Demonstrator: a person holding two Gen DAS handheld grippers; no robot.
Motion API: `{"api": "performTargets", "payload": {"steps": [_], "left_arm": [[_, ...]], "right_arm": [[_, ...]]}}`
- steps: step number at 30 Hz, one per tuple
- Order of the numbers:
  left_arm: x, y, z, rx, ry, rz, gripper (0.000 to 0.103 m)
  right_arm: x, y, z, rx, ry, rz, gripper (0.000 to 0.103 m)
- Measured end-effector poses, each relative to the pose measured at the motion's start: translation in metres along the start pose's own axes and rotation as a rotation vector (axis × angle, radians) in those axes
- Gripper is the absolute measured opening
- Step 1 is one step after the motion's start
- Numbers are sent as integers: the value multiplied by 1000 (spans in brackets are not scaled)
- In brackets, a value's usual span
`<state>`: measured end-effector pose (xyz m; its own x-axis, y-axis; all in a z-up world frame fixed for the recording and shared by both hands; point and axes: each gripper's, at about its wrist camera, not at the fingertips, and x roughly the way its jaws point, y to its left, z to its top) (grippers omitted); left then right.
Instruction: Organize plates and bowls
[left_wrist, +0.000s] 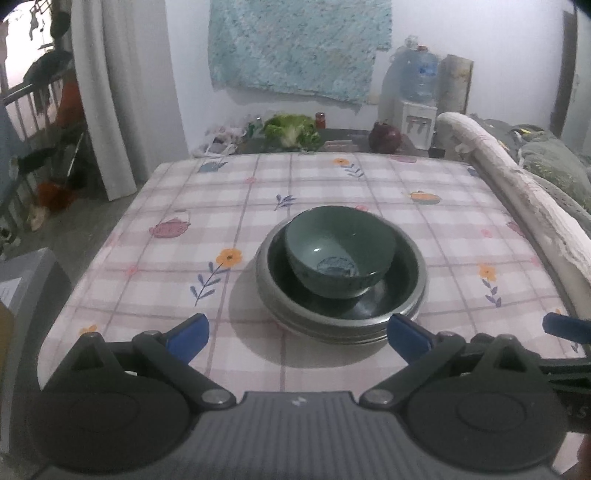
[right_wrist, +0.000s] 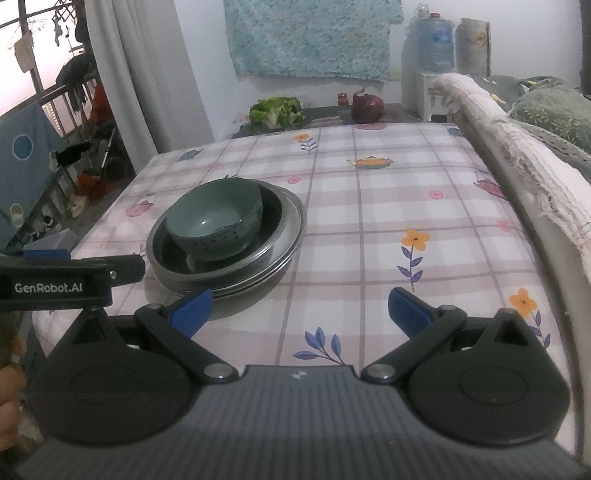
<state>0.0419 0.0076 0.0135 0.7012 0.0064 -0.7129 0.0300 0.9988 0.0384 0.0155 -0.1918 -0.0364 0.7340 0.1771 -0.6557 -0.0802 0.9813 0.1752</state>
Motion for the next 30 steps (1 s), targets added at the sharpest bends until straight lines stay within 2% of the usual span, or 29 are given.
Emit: {"api": "performTargets", "payload": {"steps": [9,30], "left_arm": [[5,11,-3,-16,23,68,103],[17,9,-8,-13,69,78,103]], "right_arm": [[6,8,0,-14,32,-18,102],[21,7,3,12,80,-41,102]]}}
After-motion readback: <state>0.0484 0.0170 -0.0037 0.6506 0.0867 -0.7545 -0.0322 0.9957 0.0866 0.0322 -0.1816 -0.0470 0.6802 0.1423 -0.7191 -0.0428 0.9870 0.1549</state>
